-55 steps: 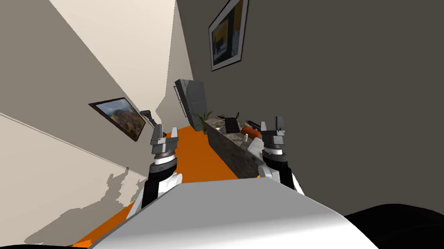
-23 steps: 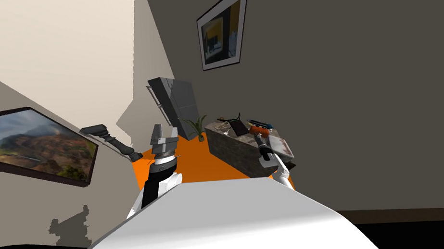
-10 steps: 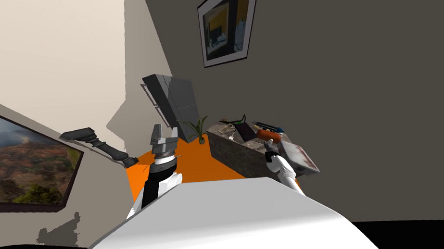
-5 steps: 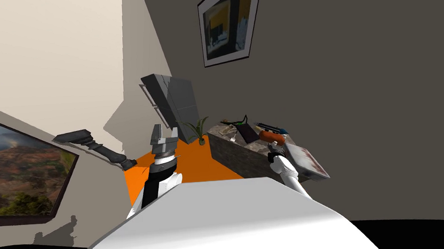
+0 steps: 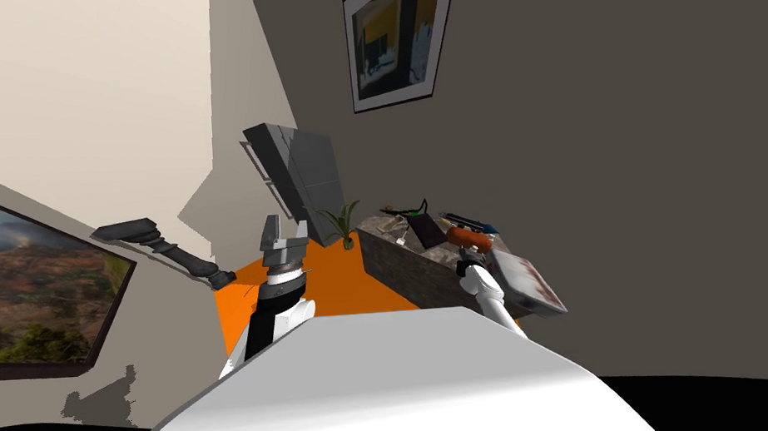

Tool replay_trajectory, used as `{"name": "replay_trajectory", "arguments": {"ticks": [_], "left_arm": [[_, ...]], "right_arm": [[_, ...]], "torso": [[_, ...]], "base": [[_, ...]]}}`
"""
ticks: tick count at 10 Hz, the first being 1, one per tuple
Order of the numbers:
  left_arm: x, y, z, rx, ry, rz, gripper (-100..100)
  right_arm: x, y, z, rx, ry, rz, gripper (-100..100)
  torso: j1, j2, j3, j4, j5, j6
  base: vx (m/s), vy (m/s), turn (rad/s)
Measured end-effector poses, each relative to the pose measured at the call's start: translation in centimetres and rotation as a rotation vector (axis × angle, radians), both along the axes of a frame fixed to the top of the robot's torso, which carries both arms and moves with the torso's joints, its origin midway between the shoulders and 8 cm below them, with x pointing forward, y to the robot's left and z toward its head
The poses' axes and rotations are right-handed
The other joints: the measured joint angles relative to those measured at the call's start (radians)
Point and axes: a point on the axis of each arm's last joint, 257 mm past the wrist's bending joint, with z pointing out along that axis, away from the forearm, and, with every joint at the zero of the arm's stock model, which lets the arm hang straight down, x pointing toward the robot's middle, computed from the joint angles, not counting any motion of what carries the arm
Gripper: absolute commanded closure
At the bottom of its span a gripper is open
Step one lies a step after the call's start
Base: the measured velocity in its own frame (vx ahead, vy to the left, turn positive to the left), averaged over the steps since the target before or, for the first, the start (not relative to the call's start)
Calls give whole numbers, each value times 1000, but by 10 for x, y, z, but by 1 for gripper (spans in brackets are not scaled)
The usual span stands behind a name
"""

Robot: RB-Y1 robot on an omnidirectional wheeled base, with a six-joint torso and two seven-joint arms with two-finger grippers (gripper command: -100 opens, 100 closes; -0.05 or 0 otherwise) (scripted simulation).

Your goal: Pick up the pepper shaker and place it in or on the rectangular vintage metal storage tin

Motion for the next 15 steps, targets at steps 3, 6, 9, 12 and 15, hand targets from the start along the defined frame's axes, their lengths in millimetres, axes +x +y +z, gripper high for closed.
{"name": "replay_trajectory", "arguments": {"ticks": [3, 6, 9, 12, 15], "left_arm": [[0, 0, 0, 0, 0, 0, 0], [0, 0, 0, 0, 0, 0, 0], [0, 0, 0, 0, 0, 0, 0], [0, 0, 0, 0, 0, 0, 0], [0, 0, 0, 0, 0, 0, 0]], "right_arm": [[6, 5, 0, 0, -1, -5, 100], [6, 6, 0, 0, -2, -5, 100], [2, 1, 1, -2, -2, -2, 100], [-11, -12, 0, -2, 0, 5, 0], [-5, -18, 12, -13, -16, 14, 100]], "torso": [[7, -1, -1, 0, 2, 0], [8, -2, -1, -1, 2, 0], [12, -3, -2, -2, 2, 2], [13, -4, -3, -3, 0, 1], [13, 7, 3, -1, 0, 1]], "base": [[-10, -20, 5], [0, 0, 0], [25, 65, -36], [33, 72, -24], [-137, 76, 26]]}}
